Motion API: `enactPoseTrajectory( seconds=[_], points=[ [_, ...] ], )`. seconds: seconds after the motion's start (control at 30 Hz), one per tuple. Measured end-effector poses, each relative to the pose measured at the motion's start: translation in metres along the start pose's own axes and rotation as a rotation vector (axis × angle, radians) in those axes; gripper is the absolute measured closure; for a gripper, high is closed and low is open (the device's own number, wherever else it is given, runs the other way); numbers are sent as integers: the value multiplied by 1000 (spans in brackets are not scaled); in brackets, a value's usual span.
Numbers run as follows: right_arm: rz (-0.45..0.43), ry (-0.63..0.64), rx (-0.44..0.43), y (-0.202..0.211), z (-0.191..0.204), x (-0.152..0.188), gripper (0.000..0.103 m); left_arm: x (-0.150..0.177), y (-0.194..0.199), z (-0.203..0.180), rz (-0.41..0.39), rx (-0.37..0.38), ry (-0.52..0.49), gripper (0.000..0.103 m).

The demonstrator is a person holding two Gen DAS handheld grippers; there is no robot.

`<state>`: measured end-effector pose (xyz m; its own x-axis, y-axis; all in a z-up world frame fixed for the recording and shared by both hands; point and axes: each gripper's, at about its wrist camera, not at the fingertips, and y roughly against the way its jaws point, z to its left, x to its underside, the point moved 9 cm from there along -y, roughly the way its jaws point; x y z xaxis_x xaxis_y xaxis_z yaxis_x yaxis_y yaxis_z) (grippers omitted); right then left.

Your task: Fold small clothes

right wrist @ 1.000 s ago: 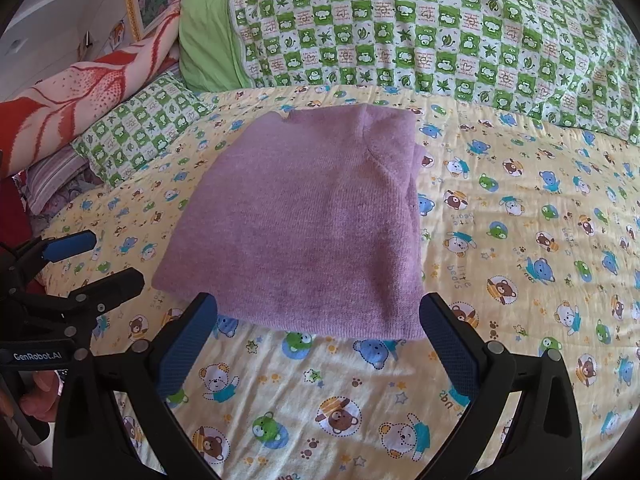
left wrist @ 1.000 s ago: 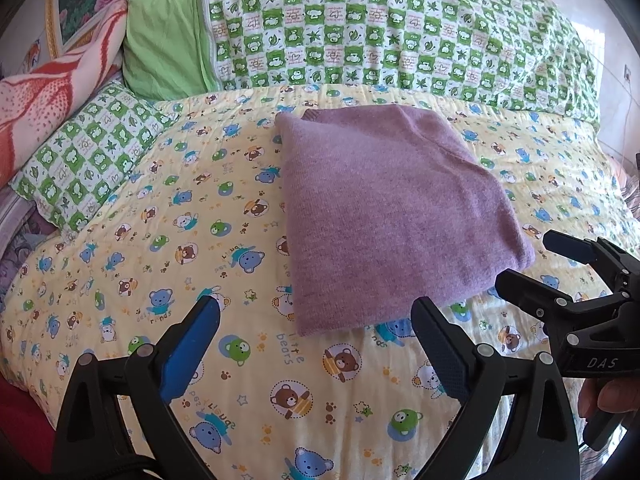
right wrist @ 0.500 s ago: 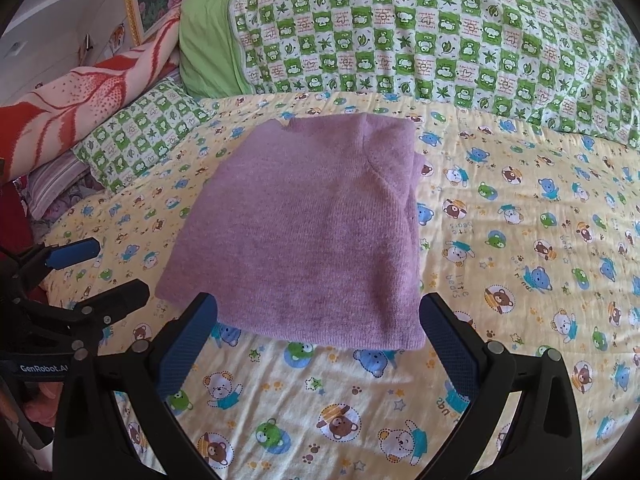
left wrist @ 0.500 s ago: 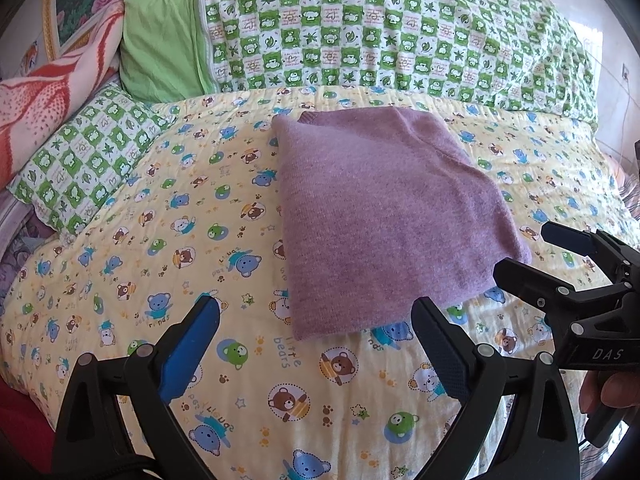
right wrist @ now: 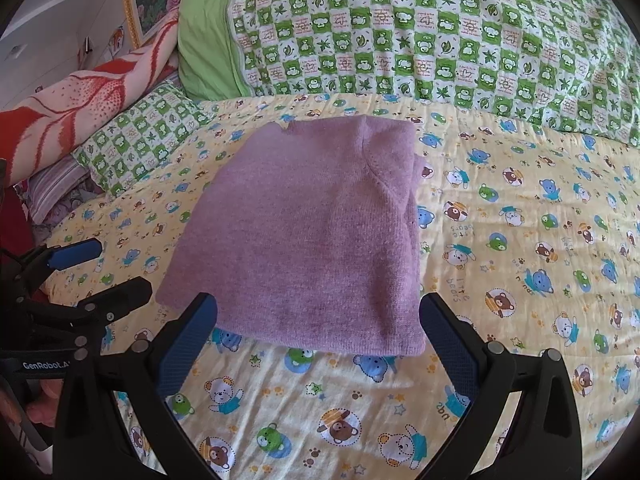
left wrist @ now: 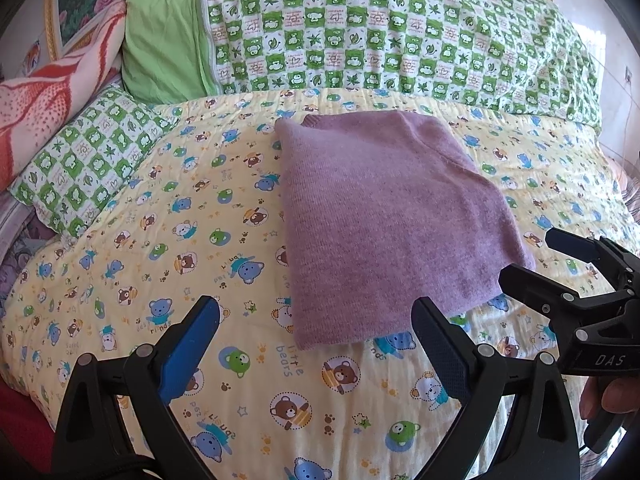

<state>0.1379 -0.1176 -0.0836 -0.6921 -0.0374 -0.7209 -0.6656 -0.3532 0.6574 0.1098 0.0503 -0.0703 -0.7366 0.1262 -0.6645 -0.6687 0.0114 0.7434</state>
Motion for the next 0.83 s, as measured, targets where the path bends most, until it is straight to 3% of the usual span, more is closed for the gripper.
enactPoseTrajectory(
  seconds=[0.83],
  points=[
    [12, -35, 18, -9, -11, -5, 2, -8, -9, 12, 20, -17, 25, 6]
  ],
)
